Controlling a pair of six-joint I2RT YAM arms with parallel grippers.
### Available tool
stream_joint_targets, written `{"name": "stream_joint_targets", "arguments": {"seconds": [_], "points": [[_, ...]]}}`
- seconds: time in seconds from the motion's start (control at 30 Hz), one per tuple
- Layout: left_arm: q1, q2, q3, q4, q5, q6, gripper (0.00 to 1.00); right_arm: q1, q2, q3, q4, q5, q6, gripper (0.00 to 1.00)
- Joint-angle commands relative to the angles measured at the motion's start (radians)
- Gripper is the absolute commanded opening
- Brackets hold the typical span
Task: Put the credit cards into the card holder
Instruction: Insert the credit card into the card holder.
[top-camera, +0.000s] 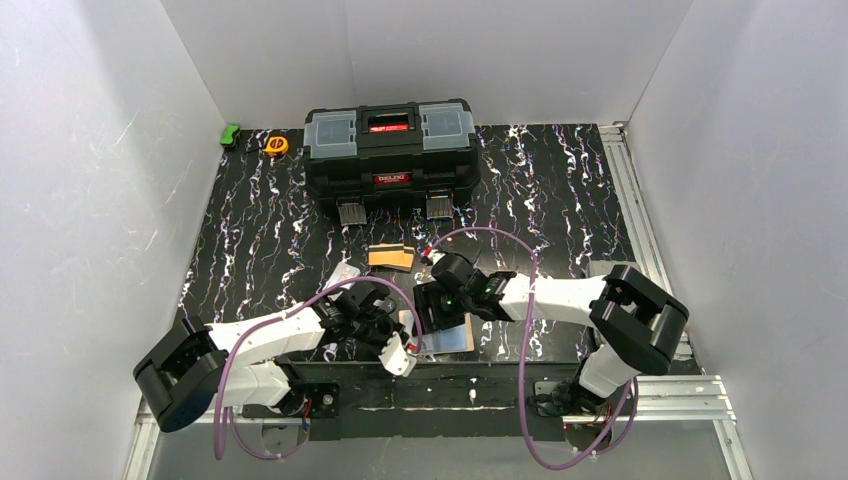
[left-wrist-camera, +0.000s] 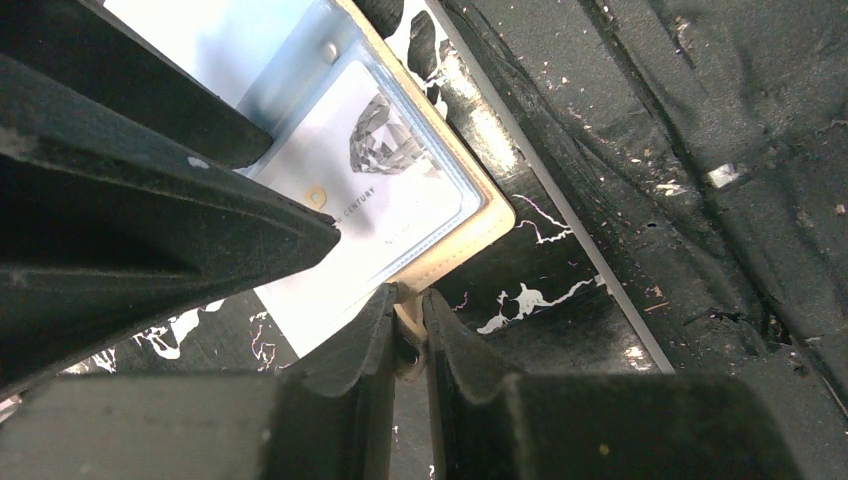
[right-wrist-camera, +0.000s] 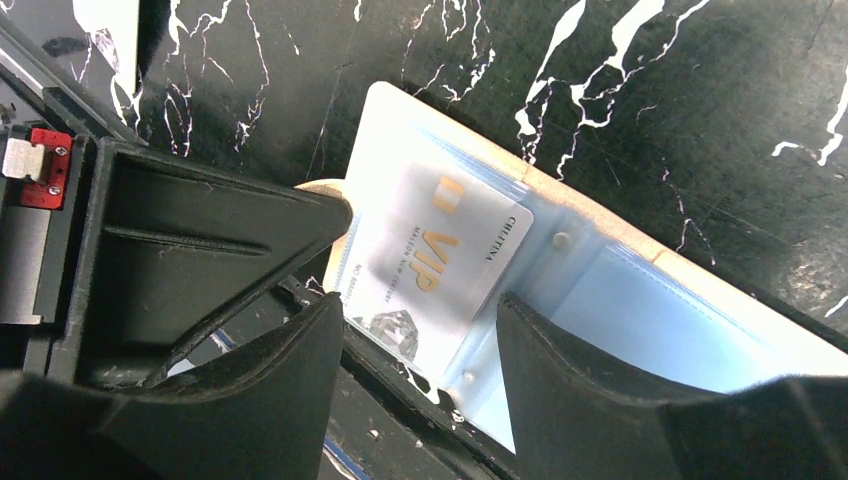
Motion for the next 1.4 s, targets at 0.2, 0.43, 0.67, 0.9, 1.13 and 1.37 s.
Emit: {"name": "stream_joint_targets", "arguments": {"seconds": [0.2,0.43,0.67,0.9,1.13,1.37], "points": [[-0.001,-0.010,-0.011,-0.036,0.005,-0.001,0.08,0.006,0.006,0.008,0.041,-0.038,0.005,0.64],[-0.001,-0.003,-0.008,-0.033,0.010,-0.002,0.08,0.031,0.060,0.104,-0.007,-0.020,-0.010,0.63],[-0.001,-0.003,-0.010,-0.028,0.010,-0.004,0.08,0.036,0.064,0.134,-0.041,-0.005,-0.020,0.63],[-0.001,-0.017,-0.016,-0.043,0.000,0.005,0.07,0.000,-0.083,0.070,-0.103,0.067,-0.032,0.64],[-0.001,-0.029,-0.005,-0.061,-0.013,-0.006,0.07,-0.052,-0.229,-0.061,-0.125,0.105,-0.024,0.64],[-0.001,-0.017,0.001,-0.056,-0.021,-0.014,0.07,-0.055,-0.193,-0.104,-0.082,0.096,-0.011,0.63]]}}
